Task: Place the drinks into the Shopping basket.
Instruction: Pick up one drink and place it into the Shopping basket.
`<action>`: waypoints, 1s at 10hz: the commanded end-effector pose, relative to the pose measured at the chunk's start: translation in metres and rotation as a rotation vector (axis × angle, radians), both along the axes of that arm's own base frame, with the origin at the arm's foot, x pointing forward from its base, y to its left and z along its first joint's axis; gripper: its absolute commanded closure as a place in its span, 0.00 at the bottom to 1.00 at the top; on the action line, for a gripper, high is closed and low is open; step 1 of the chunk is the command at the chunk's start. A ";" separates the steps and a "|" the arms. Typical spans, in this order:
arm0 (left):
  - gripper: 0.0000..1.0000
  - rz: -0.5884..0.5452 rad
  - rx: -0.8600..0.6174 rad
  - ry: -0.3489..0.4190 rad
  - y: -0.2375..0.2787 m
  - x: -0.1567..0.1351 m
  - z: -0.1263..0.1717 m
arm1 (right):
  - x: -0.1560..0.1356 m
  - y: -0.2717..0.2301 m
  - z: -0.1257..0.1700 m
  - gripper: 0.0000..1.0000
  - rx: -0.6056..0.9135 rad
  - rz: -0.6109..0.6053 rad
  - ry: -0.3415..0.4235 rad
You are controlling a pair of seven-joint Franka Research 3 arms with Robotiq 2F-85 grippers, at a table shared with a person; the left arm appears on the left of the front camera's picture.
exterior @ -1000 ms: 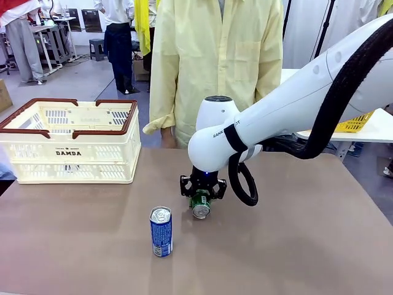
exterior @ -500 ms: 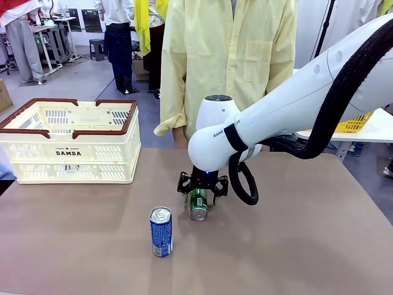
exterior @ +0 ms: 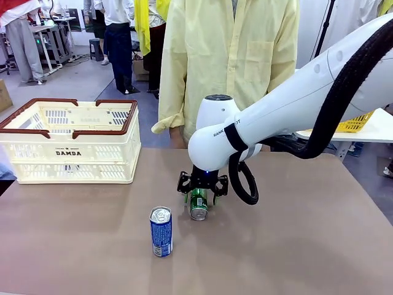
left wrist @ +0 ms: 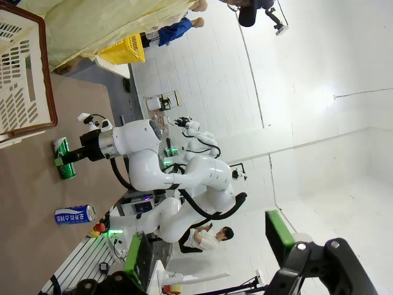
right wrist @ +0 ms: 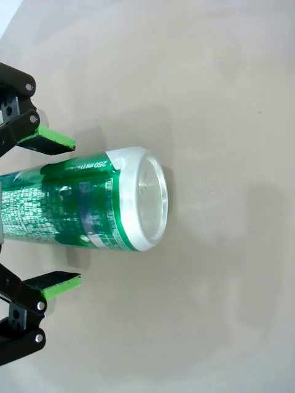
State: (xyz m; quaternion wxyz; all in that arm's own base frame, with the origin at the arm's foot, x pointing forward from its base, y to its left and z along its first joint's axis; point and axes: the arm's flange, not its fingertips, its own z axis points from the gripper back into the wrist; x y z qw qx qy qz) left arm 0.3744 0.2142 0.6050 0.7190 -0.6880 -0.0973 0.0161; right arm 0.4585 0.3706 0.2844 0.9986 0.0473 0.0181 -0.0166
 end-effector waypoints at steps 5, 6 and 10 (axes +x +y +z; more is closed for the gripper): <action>0.00 0.000 0.012 0.000 -0.002 -0.003 -0.001 | -0.018 -0.183 0.200 0.00 0.241 -0.110 0.088; 0.00 0.000 0.012 0.000 -0.002 -0.003 -0.001 | -0.026 -0.242 0.212 0.00 0.378 -0.072 0.198; 0.00 0.000 0.012 0.000 -0.002 -0.003 -0.001 | -0.069 -0.440 0.201 0.00 1.143 -0.142 0.230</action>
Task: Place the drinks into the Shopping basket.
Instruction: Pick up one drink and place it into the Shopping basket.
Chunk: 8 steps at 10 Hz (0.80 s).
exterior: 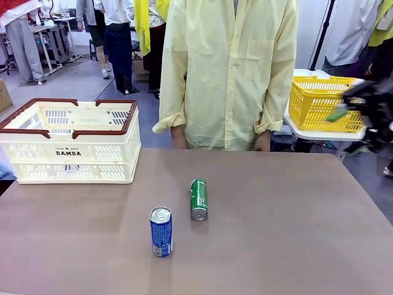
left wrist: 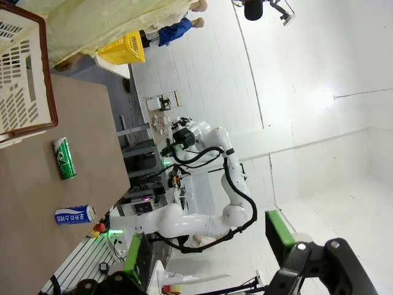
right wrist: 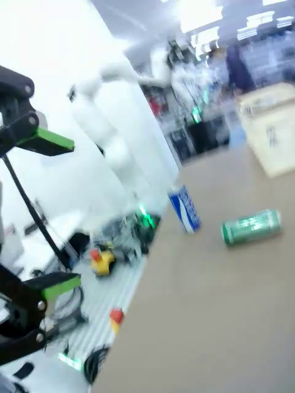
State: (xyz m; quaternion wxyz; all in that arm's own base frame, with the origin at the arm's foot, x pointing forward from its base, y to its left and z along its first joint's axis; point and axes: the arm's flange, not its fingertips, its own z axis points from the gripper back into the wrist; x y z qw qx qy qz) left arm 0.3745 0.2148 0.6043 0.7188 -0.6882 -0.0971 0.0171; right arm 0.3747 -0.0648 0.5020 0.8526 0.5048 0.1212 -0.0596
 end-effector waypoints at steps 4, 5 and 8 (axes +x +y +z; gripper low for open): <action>0.00 -0.002 0.012 -0.001 -0.002 -0.004 0.000 | -0.012 -0.053 -0.033 0.00 0.258 -0.098 0.014; 0.00 -0.002 0.012 -0.001 -0.002 -0.004 0.000 | -0.012 -0.053 -0.033 0.00 0.258 -0.098 0.014; 0.00 -0.002 0.012 -0.001 -0.002 -0.004 0.000 | -0.012 -0.053 -0.033 0.00 0.258 -0.098 0.014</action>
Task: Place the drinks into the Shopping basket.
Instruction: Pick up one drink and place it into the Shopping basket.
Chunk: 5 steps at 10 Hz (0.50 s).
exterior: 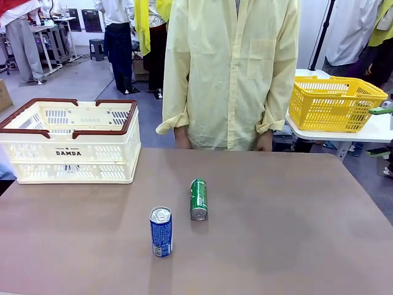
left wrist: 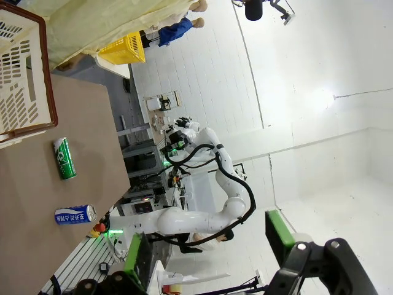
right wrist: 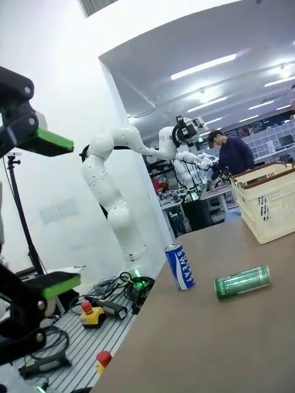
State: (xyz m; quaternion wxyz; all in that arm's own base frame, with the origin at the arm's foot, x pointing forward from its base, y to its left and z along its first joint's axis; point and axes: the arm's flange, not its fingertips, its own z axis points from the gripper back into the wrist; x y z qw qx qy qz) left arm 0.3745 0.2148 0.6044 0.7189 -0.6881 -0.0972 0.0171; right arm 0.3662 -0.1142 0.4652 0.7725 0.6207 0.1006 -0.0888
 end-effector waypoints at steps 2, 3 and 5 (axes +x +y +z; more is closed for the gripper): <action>0.00 0.020 0.097 0.044 -0.030 0.008 0.033 | -0.003 -0.003 0.004 0.00 -0.011 0.012 0.013; 0.00 -0.086 0.203 0.087 -0.080 0.034 0.051 | -0.003 -0.003 0.004 0.00 -0.011 0.012 0.013; 0.00 -0.366 0.406 0.183 -0.199 0.099 0.047 | -0.003 -0.003 0.004 0.00 -0.011 0.012 0.013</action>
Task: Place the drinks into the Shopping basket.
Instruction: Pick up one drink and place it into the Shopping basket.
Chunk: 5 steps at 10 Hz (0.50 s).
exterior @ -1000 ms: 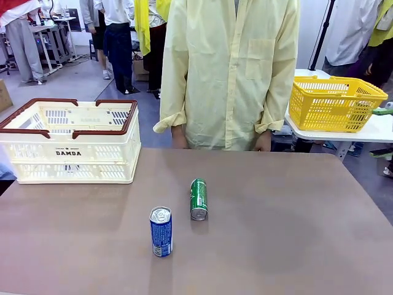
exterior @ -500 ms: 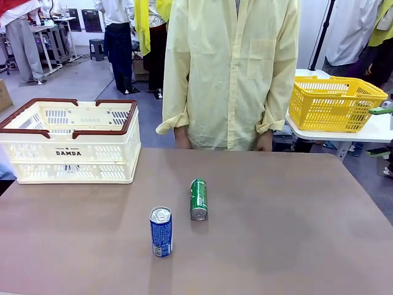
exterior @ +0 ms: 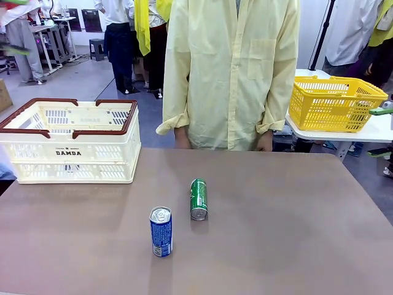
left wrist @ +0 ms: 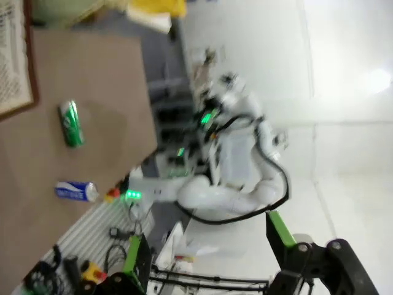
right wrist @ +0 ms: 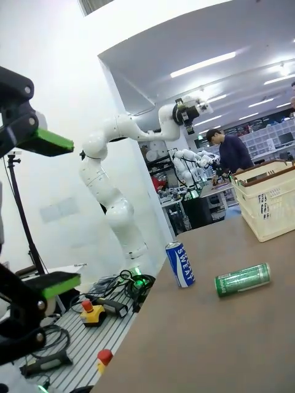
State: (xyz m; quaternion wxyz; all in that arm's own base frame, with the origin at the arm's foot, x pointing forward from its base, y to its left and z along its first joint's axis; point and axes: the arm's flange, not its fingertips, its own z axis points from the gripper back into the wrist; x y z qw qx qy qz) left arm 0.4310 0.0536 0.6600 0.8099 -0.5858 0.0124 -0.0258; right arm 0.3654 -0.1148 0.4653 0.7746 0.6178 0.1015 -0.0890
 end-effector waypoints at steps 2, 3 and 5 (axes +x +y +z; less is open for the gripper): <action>0.00 -0.314 0.338 0.203 -0.154 0.085 -0.058 | -0.002 -0.003 0.004 0.00 -0.004 0.010 0.012; 0.00 -0.282 0.443 0.259 -0.203 0.088 -0.085 | -0.002 -0.003 0.004 0.00 -0.004 0.010 0.012; 0.00 -0.180 0.659 0.084 -0.279 0.068 -0.141 | -0.002 -0.003 0.004 0.00 -0.004 0.010 0.012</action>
